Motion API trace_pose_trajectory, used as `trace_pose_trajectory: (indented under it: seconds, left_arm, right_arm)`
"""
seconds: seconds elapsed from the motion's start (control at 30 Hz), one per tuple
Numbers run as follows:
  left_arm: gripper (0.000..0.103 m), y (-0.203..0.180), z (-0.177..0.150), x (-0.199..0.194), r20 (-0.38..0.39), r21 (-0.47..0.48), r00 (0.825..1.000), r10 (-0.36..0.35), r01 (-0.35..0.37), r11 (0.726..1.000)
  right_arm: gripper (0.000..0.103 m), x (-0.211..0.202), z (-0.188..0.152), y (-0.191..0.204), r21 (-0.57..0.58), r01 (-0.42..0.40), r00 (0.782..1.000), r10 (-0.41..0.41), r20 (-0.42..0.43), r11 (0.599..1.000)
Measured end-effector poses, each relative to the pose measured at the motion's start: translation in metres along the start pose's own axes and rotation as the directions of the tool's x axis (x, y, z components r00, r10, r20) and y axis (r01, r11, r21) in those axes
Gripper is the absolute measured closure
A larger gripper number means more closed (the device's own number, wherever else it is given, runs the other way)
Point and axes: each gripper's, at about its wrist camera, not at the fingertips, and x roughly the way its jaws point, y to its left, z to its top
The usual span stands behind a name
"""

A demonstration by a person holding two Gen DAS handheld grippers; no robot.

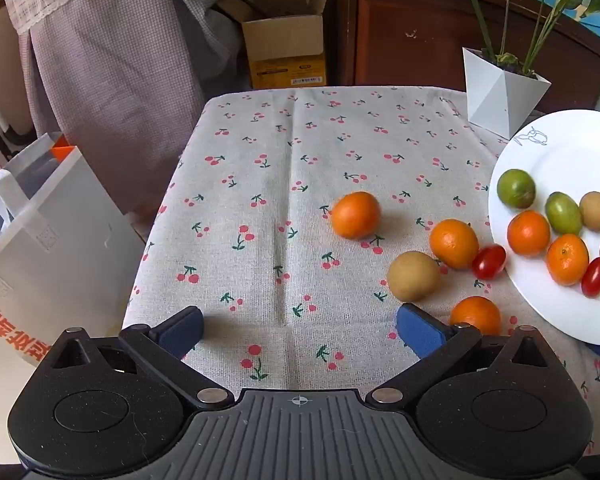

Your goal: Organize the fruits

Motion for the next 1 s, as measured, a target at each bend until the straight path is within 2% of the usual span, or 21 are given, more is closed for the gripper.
trace_pose_trajectory:
  seconds: [0.7,0.83,1.0]
  left_arm:
    - [0.0,-0.004,-0.002,-0.001,0.009,0.011,1.0,-0.001,0.001,1.0]
    - [0.0,-0.004,-0.005,-0.002,0.028,0.003,1.0,0.0,-0.001,1.0]
    - [0.0,-0.004,-0.01,-0.002,0.098,0.016,0.995,-0.007,0.005,1.0]
  right_arm:
    - [0.001,0.0,0.0,0.001,-0.006,0.005,1.0,-0.006,-0.006,1.0]
    - [0.001,0.0,0.0,0.001,-0.004,0.005,1.0,-0.005,-0.007,1.0]
    - [0.001,0.0,0.0,0.001,-0.005,0.005,1.0,-0.005,-0.007,1.0]
